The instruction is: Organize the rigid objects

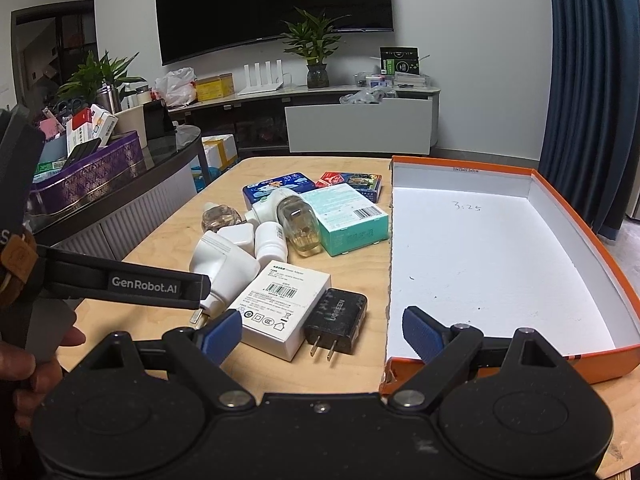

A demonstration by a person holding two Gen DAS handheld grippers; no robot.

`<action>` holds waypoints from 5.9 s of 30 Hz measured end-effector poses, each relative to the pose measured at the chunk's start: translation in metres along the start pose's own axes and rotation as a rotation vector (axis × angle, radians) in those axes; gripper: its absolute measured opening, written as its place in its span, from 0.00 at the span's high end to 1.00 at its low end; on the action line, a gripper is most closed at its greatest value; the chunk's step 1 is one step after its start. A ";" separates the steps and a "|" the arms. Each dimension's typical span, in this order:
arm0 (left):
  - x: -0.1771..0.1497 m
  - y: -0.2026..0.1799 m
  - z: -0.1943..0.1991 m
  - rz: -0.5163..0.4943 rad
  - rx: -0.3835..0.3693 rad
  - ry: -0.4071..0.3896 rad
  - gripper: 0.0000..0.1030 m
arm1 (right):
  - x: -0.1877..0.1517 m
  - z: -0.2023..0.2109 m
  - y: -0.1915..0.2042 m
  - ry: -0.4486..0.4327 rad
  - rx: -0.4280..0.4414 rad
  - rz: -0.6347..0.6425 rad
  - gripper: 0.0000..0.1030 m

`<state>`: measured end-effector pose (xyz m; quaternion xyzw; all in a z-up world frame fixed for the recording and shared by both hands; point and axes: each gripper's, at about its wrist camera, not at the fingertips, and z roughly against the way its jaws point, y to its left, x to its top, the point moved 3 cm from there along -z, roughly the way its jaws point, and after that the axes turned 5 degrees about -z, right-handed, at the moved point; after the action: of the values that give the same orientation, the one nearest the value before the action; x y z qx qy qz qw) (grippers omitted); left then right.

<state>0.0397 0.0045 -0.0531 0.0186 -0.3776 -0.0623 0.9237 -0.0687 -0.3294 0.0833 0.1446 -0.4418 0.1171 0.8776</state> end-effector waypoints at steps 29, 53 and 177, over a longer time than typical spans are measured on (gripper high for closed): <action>0.000 0.002 -0.012 0.011 0.002 0.015 0.00 | -0.004 -0.007 -0.002 0.014 0.010 0.000 0.01; 0.012 -0.002 -0.054 -0.083 -0.064 0.014 0.03 | 0.001 -0.015 0.001 0.019 0.033 0.061 0.01; 0.144 -0.093 0.021 -0.190 -0.218 -0.280 0.39 | 0.152 0.018 -0.148 -0.165 -0.222 -0.155 0.31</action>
<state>0.1174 -0.1059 0.0551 -0.0549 -0.4898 -0.1918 0.8487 0.0556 -0.4621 0.1943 0.0893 -0.5103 -0.0129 0.8553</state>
